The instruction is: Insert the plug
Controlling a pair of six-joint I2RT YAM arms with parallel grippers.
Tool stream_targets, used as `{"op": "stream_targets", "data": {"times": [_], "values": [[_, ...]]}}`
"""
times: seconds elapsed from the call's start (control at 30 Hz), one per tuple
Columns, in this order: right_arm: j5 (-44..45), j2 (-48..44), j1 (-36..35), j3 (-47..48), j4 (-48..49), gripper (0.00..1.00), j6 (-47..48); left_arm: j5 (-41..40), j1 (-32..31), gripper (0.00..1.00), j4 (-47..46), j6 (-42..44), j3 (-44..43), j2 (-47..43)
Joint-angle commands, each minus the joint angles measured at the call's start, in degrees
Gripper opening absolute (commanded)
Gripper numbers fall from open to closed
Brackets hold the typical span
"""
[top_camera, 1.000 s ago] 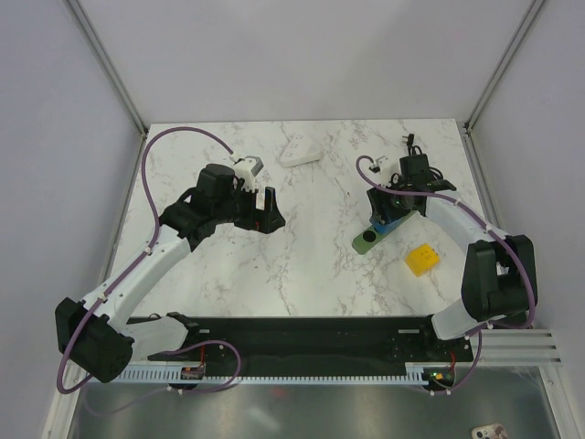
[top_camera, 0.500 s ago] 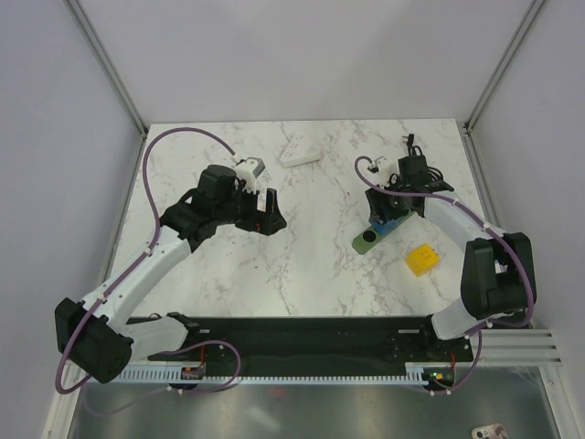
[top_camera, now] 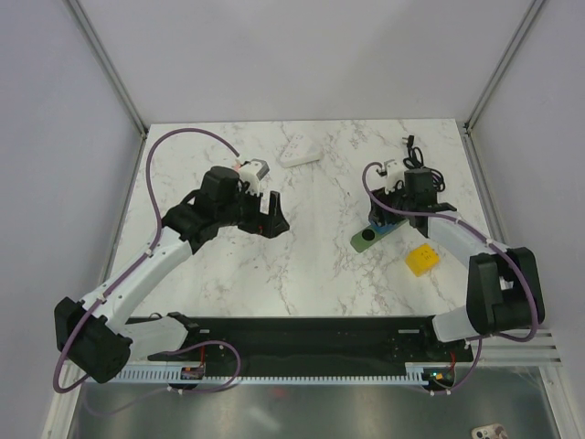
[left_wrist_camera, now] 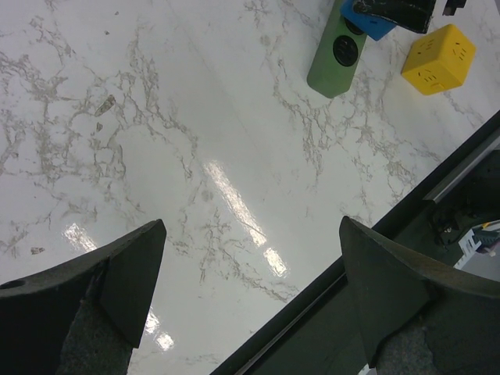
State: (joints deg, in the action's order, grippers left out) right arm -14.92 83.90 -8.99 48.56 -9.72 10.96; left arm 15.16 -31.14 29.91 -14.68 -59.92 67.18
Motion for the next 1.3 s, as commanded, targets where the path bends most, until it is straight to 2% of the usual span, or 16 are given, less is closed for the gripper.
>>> {"op": "stream_targets", "data": {"times": [0.0,0.13,0.2,0.37,0.63,0.8,0.93,1.13,1.27], "values": [[1.11,-3.38,0.21,-5.64,4.78,0.00,-8.66,-0.30,-1.03,1.00,-2.05,2.19,-0.02,-1.70],[2.08,-6.81,-0.06,-11.63,10.84,0.00,-15.77,-1.44,-2.09,1.00,-1.96,2.55,0.07,-2.05],[5.49,-7.69,-1.89,-13.30,13.05,0.00,-17.81,-1.88,-2.09,1.00,-1.87,2.64,-0.11,-2.14],[14.55,-5.95,-6.99,-11.82,11.66,0.00,-19.39,-3.29,-2.18,1.00,-1.70,2.90,-0.11,-2.40],[22.64,-4.09,-12.53,-11.20,15.16,0.00,-20.63,-4.52,-2.26,1.00,-1.70,3.08,-0.37,-2.14],[21.95,-4.18,-13.94,-12.08,16.39,0.00,-26.50,-4.08,-2.18,1.00,-1.70,3.08,-0.90,-1.00],[26.25,-2.08,-16.58,-13.92,16.83,0.00,-31.25,-3.38,-2.18,1.00,-1.61,3.08,-0.73,-0.99],[28.80,-4.52,-18.51,-20.16,22.53,0.00,-34.34,-4.00,-2.79,1.00,-1.70,2.99,-0.37,-1.88],[31.26,-6.63,-20.53,-21.75,21.85,0.00,-34.52,-4.00,-2.88,1.00,-1.70,2.99,-0.72,-1.52]]}}
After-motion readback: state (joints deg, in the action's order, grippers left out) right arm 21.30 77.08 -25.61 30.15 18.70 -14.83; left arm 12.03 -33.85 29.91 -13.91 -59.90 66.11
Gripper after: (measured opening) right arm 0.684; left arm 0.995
